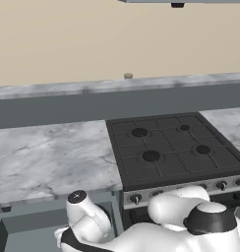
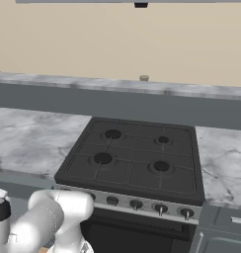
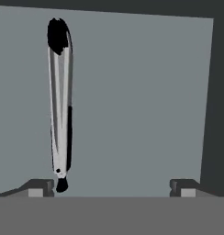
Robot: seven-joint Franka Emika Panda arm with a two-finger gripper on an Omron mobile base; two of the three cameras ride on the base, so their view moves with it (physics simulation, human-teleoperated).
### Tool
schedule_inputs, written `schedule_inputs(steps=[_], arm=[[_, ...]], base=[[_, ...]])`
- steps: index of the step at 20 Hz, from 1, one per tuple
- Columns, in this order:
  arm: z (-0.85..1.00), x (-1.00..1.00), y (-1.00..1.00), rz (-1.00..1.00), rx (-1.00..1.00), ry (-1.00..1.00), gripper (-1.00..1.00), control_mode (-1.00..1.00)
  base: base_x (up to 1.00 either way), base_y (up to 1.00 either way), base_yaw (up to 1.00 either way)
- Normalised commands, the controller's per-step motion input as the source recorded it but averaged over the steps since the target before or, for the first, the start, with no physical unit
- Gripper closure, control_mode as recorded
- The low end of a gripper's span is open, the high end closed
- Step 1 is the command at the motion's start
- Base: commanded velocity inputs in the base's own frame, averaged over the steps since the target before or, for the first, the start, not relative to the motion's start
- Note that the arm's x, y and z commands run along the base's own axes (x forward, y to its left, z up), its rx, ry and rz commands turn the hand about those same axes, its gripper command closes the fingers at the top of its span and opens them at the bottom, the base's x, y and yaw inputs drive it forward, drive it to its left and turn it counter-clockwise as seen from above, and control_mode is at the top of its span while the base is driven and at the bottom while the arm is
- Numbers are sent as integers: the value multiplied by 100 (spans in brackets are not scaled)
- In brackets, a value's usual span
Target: Take the tongs from the drawer on the left and place them on the dining counter next to the tray containing the kebab skewer.
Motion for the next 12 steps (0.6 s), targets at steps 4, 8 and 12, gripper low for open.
schedule_inputs(steps=[4, 8, 12], arm=[[-29, 18, 30, 0, 0, 2, -100, -100], [-31, 15, 26, 0, 0, 0, -100, -100], [-31, 17, 29, 0, 0, 0, -100, -100]], base=[[0, 0, 0], [0, 0, 0], [0, 0, 0]])
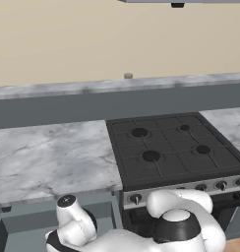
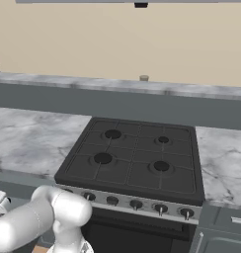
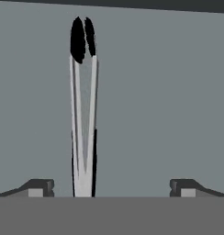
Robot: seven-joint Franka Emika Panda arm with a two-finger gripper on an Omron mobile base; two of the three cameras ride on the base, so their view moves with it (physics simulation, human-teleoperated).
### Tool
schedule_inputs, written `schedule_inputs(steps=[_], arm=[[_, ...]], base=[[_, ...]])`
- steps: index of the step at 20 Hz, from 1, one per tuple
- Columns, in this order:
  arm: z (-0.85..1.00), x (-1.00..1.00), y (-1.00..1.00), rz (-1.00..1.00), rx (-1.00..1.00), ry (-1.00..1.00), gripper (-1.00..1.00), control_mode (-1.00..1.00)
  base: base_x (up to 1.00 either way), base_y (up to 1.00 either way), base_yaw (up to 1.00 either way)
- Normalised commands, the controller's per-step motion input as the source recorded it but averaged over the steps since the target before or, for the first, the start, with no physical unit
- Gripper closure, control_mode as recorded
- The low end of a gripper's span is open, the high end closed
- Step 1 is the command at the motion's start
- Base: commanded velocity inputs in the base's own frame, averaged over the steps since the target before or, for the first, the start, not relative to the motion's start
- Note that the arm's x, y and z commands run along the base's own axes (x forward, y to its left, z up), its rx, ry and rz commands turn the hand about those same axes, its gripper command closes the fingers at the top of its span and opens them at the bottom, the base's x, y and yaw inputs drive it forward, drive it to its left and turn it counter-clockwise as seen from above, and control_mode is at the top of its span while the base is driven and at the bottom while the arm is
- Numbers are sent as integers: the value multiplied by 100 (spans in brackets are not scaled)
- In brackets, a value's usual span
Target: Take the tongs from the drawer on the left and place them on the dining counter next to the tray containing the kebab skewer.
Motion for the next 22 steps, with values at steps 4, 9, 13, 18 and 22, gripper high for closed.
schedule_inputs(steps=[4, 9, 13, 18, 22], arm=[[-30, 14, 25, 0, 0, 0, -100, -100], [-37, 12, 24, 0, 0, 1, -100, -100], [-42, 3, 16, 0, 0, 0, -100, -100], [-35, 0, 12, 0, 0, 0, -100, -100], [-35, 0, 9, 0, 0, 0, -100, -100]], base=[[0, 0, 0], [0, 0, 0], [0, 0, 0], [0, 0, 0], [0, 0, 0]])
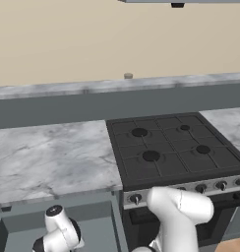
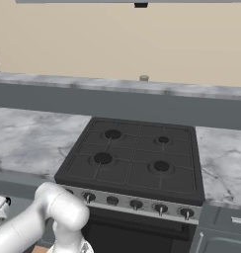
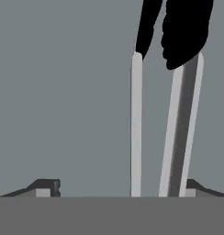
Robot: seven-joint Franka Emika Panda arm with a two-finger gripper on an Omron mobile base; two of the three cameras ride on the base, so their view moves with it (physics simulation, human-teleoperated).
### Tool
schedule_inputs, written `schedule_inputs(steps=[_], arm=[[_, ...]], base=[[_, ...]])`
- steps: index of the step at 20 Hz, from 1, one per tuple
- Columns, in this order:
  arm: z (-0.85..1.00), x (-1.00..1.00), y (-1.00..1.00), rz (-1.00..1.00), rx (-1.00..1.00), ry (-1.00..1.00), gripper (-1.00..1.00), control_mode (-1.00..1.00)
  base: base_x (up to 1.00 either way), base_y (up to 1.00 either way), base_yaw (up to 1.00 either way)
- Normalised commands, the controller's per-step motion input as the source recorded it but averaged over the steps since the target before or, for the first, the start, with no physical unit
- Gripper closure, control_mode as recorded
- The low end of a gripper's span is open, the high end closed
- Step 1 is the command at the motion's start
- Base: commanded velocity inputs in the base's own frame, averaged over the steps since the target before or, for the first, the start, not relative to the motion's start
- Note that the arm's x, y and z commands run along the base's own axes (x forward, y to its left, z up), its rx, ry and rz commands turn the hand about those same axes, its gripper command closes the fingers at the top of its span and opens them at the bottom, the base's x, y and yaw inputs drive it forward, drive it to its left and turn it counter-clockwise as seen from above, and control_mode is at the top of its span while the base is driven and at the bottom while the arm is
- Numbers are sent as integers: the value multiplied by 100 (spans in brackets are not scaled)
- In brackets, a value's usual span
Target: Take the tongs from the drawer on the left and place them on the dining counter next to the tray containing the kebab skewer.
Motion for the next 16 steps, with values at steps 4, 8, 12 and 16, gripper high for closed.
schedule_inputs(steps=[4, 8, 12, 16], arm=[[-36, 1, 6, 0, 0, 3, 100, -100], [-17, -2, 5, 0, -2, 0, 100, -100], [19, -27, 0, -1, 0, -8, 100, -100], [49, -21, 0, -2, -1, -17, 100, -100]], base=[[0, 0, 0], [0, 0, 0], [0, 0, 0], [0, 0, 0]])
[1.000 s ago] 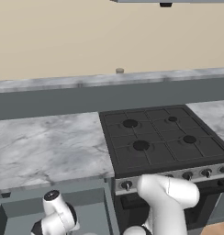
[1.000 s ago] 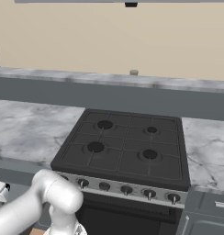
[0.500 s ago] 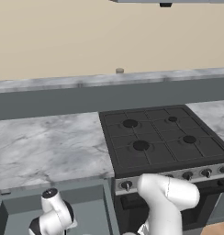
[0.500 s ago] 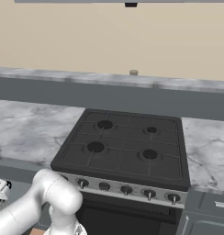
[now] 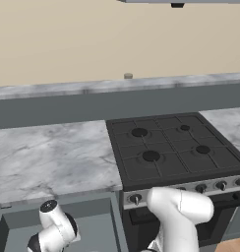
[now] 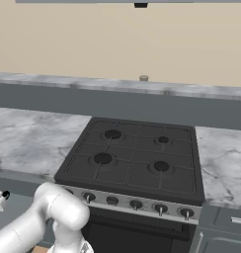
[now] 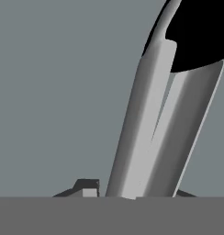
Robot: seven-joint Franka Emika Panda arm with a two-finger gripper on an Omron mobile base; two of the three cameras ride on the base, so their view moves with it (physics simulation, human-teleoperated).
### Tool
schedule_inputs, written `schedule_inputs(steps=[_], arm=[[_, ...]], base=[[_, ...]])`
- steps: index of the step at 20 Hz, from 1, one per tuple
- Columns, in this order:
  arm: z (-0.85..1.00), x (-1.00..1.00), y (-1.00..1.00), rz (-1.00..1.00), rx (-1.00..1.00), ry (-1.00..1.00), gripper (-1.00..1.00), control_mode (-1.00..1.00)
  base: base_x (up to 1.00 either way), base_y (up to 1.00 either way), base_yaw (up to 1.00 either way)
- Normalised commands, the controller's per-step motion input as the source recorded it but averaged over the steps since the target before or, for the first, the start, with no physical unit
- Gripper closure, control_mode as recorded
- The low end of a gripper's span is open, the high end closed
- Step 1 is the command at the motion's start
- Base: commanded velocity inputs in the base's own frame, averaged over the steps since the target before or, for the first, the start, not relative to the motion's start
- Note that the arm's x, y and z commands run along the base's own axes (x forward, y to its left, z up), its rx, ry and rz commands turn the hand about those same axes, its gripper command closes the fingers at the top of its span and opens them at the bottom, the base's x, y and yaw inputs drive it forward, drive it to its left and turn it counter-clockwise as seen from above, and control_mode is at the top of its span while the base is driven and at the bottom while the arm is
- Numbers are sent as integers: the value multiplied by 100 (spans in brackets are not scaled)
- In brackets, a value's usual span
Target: Take the tongs from the drawer on the left and place them on the dining counter next to the tray containing the kebab skewer.
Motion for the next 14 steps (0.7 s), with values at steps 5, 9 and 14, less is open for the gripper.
schedule_inputs(steps=[5, 9, 14], arm=[[74, -36, 0, 0, 0, -15, 100, -100], [70, -20, -1, 0, 0, -10, 100, -100], [88, -2, -2, 0, 0, -11, 100, -100]], base=[[0, 0, 0], [0, 0, 0], [0, 0, 0]])
